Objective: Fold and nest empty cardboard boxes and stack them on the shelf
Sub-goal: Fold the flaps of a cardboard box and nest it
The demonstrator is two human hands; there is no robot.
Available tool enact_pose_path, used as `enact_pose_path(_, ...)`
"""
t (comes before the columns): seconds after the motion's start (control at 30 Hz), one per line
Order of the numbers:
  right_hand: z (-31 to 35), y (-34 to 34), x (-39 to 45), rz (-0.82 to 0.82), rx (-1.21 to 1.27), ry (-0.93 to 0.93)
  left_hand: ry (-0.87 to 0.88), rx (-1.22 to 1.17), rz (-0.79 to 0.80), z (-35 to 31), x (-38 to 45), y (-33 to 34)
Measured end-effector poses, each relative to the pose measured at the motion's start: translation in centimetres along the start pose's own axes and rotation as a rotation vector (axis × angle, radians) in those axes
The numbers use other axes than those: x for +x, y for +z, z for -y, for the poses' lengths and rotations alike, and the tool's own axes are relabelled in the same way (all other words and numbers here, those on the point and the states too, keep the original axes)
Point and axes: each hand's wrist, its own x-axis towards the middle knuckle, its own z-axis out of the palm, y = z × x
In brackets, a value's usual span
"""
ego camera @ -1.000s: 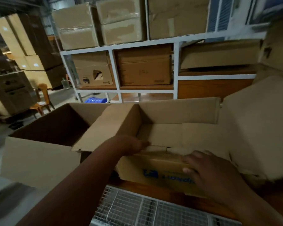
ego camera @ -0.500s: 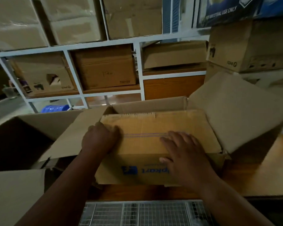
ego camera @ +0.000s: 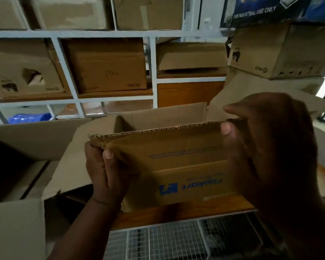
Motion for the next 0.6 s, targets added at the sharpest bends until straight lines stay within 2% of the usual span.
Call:
enact_pose_path(0.1,0.0,-1.7,-0.2,0.185,-0.023,-0.095,-0.077,-0.072,0.005,-0.9,-1.4,-0.9)
enact_pose_path(0.23,-1.2,-3.6,-0.6,0.393,-0.043,-0.118,-0.238,-0.147,0.102,-3.2,-2.8,-1.7)
enact_pose_path(0.33,-2.6,-5.2,-1.4,0.626,-0.027,-0.055,-0.417,-0.260,0.215,-5.3,-4.2,-2.3)
enact_pose_path(0.43,-4.6,-5.5,-3.4,0.816,-0.030,-0.055,-0.621,-0.371,0.194,-7.6,-6.4,-3.1)
enact_pose_path(0.53,-6.2,-4.7,-6.3,1.001,-0.127,-0.061,-0.679,-0.273,0.194,-8.2,-9.3,-4.9)
enact_pose_path(0.6,-7.0,-3.8,-8.0,1.007,-0.112,-0.020,-0.749,-0.217,0.189,-8.9,-10.6,-5.5)
